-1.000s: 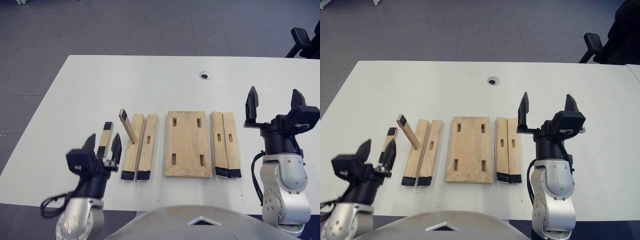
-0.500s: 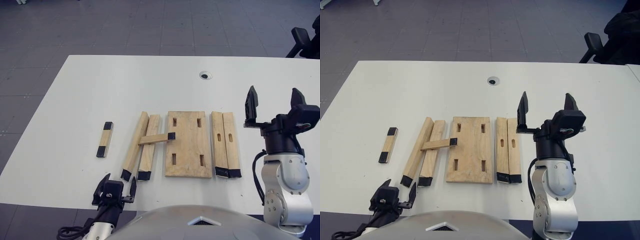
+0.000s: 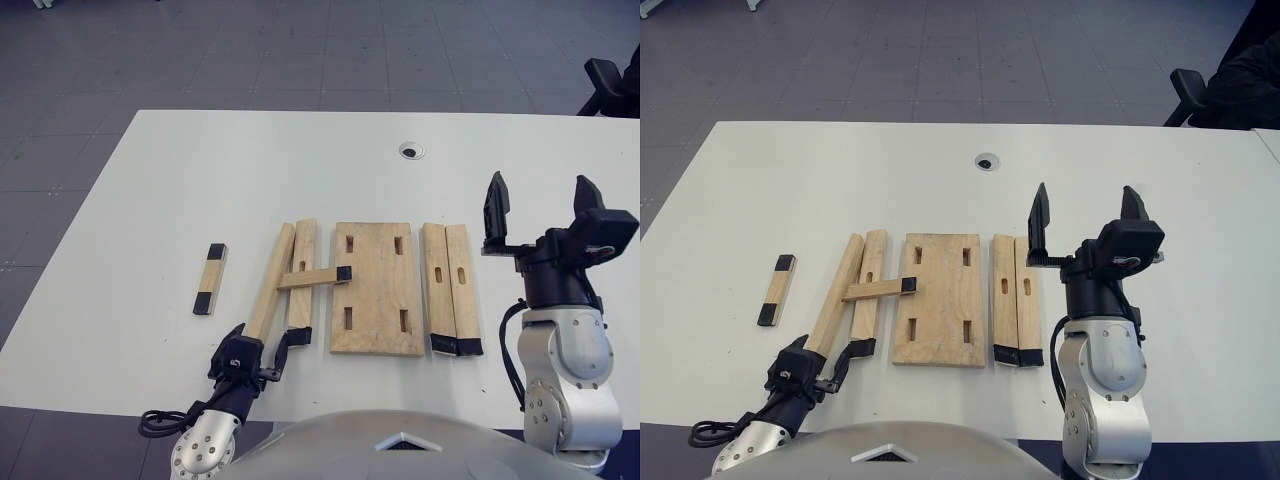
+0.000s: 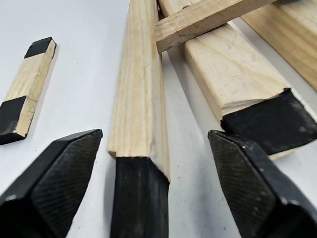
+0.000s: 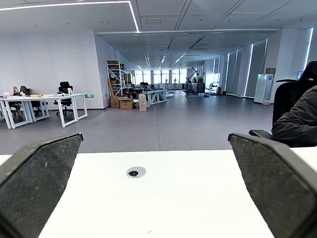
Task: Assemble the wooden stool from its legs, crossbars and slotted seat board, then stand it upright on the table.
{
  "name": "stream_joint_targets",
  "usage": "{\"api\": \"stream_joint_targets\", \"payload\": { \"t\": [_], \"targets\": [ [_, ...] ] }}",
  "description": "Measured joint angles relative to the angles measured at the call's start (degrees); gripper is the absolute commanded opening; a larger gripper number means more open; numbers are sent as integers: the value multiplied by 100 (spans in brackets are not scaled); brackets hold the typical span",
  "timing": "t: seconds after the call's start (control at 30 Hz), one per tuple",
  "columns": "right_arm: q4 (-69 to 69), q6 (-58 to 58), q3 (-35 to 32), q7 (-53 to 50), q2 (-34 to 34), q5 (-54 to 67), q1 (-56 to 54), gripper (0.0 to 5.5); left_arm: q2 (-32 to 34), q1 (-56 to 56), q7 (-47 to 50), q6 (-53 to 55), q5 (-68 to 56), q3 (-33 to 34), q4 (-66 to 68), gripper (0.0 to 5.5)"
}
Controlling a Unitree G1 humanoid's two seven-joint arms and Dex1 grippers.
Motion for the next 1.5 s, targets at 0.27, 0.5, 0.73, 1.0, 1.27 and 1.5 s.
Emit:
{"api": "stream_joint_targets", "payload": {
  "t": [0.27, 0.5, 0.73, 1.0, 1.27, 1.5],
  "targets": [
    [0, -2, -74, -4, 0, 1, 41, 550, -148, -103, -64, -12, -293, 55, 116, 230],
    [29, -9, -97, 0, 0, -1, 43, 550, -390, -199, 41, 78, -503, 418, 161, 127],
    [88, -22, -117, 23, -8, 1, 51, 550, -800, -332, 42, 453, -1461, 612, -353, 105],
    [685, 10, -1460, 566, -281, 1707, -653, 550, -407, -2817, 62, 1808, -5873, 2154, -716, 105],
    [2482, 1379, -2403, 4133, -1748, 6690, -1294, 550, 442, -4746, -777, 2821, -9445, 2466, 1376, 105],
    [3577, 2011, -1355, 6085, -2306, 6793, -2507, 550, 1463, -6313, -4484, 4408, -8673, 1370, 3788, 105]
  ]
}}
